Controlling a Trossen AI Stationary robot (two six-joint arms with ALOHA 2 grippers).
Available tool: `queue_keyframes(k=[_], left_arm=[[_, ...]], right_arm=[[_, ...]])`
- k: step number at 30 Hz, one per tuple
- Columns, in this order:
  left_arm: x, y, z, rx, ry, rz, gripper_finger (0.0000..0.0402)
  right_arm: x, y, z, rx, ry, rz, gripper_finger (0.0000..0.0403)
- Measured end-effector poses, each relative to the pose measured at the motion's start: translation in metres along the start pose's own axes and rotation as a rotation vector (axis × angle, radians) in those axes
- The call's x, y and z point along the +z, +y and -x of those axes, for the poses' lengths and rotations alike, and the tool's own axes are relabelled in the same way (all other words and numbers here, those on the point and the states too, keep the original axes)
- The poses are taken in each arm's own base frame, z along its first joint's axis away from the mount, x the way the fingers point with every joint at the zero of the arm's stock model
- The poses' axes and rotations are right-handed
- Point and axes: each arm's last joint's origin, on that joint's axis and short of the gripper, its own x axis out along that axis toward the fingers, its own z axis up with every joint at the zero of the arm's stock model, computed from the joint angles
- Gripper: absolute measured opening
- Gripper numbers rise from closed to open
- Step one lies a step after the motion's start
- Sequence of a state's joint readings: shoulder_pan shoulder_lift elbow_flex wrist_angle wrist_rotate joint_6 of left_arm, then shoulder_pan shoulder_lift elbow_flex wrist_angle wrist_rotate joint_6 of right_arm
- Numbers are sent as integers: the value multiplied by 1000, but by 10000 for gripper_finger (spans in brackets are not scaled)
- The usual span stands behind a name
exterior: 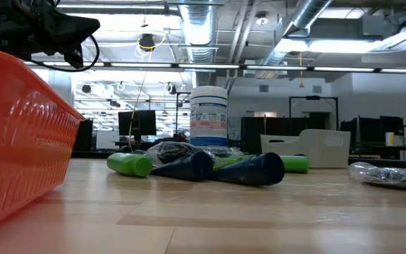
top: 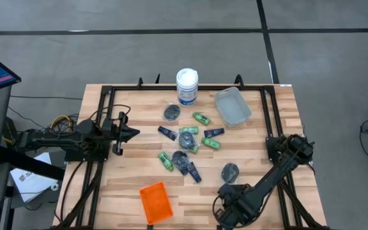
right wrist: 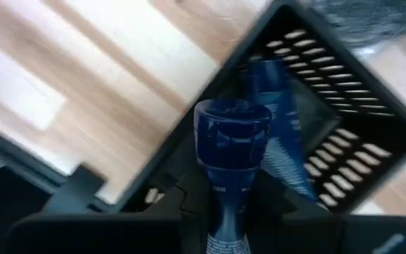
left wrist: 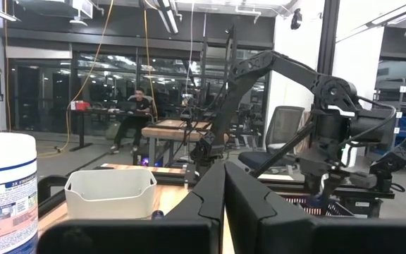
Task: Pick & Place Travel size toiletries
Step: Put the blue shave cream into the black basket
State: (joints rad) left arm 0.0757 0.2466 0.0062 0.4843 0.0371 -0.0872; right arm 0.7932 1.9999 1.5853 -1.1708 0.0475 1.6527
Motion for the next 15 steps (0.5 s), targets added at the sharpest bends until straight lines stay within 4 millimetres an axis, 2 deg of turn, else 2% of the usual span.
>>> queue_keyframes(k=[6,10,15], left_arm=[[-2,0,-1,1,15,1,1],[-2,0,-1,1,16,0,1],[-3,0,-2,2,25,1,1]], right_arm=[[-4,3,-9,-21,5,50,52],[-7,10,-28,-49,81,118,52],[-5,11,-35,-74,136,167,53]])
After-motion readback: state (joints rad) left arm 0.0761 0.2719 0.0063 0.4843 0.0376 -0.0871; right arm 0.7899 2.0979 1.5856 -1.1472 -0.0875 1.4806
